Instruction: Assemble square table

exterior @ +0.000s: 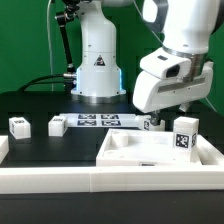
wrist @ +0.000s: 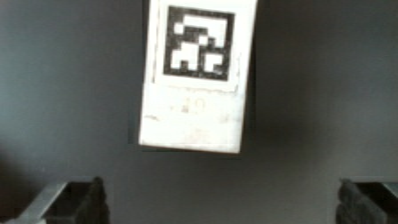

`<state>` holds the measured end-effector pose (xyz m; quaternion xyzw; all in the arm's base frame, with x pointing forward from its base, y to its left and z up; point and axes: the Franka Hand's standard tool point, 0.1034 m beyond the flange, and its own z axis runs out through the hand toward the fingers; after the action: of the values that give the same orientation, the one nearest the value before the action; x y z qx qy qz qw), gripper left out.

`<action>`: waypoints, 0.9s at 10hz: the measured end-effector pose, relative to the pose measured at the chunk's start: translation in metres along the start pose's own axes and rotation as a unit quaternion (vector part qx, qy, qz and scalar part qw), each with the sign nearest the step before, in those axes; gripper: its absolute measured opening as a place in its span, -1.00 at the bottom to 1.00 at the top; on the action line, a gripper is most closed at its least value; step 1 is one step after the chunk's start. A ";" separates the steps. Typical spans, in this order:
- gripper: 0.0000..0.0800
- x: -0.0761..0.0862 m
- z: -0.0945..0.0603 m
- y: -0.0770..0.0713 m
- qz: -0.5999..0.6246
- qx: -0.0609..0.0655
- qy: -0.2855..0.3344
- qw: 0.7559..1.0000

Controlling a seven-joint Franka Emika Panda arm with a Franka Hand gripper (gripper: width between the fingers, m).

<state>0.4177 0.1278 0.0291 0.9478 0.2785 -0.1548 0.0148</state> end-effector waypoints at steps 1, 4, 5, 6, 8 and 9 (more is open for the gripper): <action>0.62 -0.002 0.000 0.003 -0.011 -0.002 -0.027 1.000; 0.62 -0.016 0.000 0.010 -0.017 -0.004 -0.104 0.994; 0.62 -0.019 0.001 0.007 -0.015 0.002 -0.144 0.990; 0.62 -0.019 0.003 0.006 -0.014 0.007 -0.177 0.984; 0.62 -0.025 0.007 0.010 -0.016 0.010 -0.235 0.972; 0.62 -0.026 0.012 0.012 -0.014 0.015 -0.273 0.962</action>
Offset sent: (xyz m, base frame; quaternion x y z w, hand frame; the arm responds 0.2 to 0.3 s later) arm 0.0000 0.0000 0.0000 0.0000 -0.1296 0.0000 0.9916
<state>0.4001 0.1027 0.0249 0.8657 0.2750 -0.4117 0.0741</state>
